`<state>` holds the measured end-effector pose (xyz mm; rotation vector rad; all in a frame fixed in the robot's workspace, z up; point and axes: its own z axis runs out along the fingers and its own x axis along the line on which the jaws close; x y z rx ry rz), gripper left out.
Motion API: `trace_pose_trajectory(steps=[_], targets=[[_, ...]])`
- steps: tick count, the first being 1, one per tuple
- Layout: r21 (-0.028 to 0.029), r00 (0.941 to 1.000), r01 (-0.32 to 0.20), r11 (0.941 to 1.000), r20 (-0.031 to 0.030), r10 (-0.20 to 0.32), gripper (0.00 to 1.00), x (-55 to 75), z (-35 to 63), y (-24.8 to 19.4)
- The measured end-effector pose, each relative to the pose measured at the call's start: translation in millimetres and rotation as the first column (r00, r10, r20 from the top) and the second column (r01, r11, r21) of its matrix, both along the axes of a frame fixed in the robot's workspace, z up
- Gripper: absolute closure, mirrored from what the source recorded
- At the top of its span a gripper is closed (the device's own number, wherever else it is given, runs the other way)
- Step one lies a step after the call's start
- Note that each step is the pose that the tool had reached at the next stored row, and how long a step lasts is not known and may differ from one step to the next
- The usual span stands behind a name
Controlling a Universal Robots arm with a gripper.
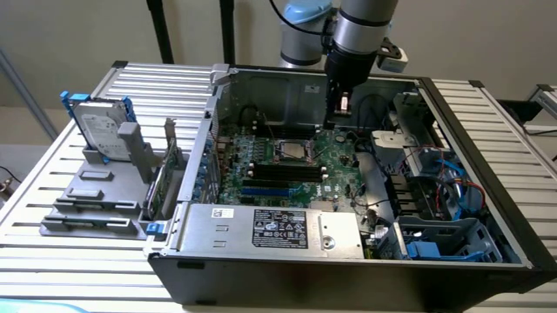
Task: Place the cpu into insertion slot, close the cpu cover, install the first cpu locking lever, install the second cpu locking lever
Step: 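Close the cpu cover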
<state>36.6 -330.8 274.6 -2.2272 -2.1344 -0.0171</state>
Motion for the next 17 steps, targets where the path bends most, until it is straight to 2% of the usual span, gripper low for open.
trace_pose_trajectory(steps=[6, 17], targets=[[0.0003, 1.0000, 0.000, 1.0000, 0.0000, 0.000, 0.89, 23.5, -0.4, 0.0], [0.0000, 1.0000, 0.000, 1.0000, 0.0001, 0.000, 0.89, 25.4, -20.0, 0.0]])
